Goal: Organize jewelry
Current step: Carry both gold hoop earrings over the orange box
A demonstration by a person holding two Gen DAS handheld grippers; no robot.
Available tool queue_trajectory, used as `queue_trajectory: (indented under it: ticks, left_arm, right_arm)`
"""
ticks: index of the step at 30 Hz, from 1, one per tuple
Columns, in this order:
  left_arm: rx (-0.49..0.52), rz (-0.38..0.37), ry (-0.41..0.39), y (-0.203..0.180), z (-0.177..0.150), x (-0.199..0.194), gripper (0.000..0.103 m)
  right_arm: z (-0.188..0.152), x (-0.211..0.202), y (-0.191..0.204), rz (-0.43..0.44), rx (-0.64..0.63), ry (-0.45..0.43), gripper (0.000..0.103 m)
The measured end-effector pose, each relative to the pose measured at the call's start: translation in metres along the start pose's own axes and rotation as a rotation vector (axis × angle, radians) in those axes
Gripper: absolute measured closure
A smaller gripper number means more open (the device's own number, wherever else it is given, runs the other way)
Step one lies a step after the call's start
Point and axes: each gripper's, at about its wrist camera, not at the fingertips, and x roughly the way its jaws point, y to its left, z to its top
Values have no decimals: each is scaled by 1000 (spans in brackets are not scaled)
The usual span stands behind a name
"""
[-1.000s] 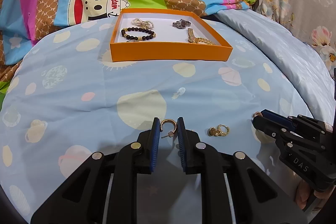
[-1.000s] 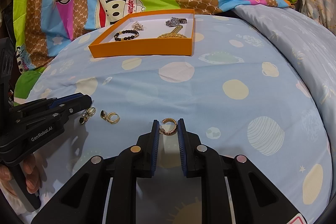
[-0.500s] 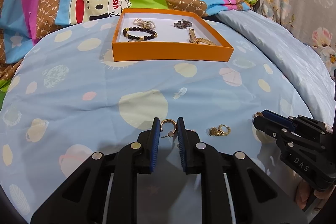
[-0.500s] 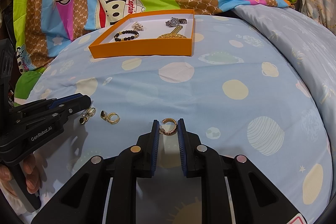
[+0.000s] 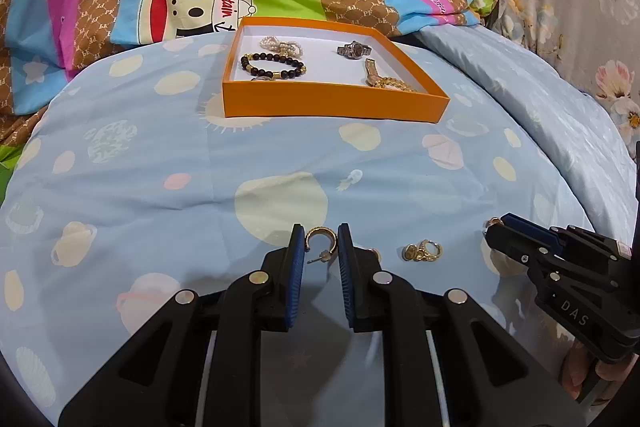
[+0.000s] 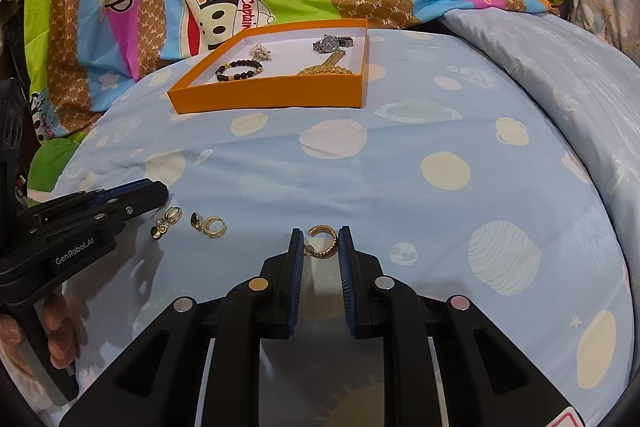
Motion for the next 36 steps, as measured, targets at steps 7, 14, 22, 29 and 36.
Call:
queue_trajectory:
  ticks: [7,14,22,29,36]
  left_arm:
    - [9,-10,6,1,1,-3,87]
    - [25,-2,-47,5,29,-18,87]
    - [31,45,-122,10,91,-1,87]
    - [-2,34,-97,12,119,46,87]
    - [-26,25,-64,26,120,77,87]
  right_arm:
    - [3,-5,5,-8,-31,-9,87]
    - [35,-21,12,-4,-77,-65,87]
    - [104,1,13,28,-58,-108,87]
    - [152,56,10,130,59,-80,87]
    - [172,98,23,148,79,-61,87]
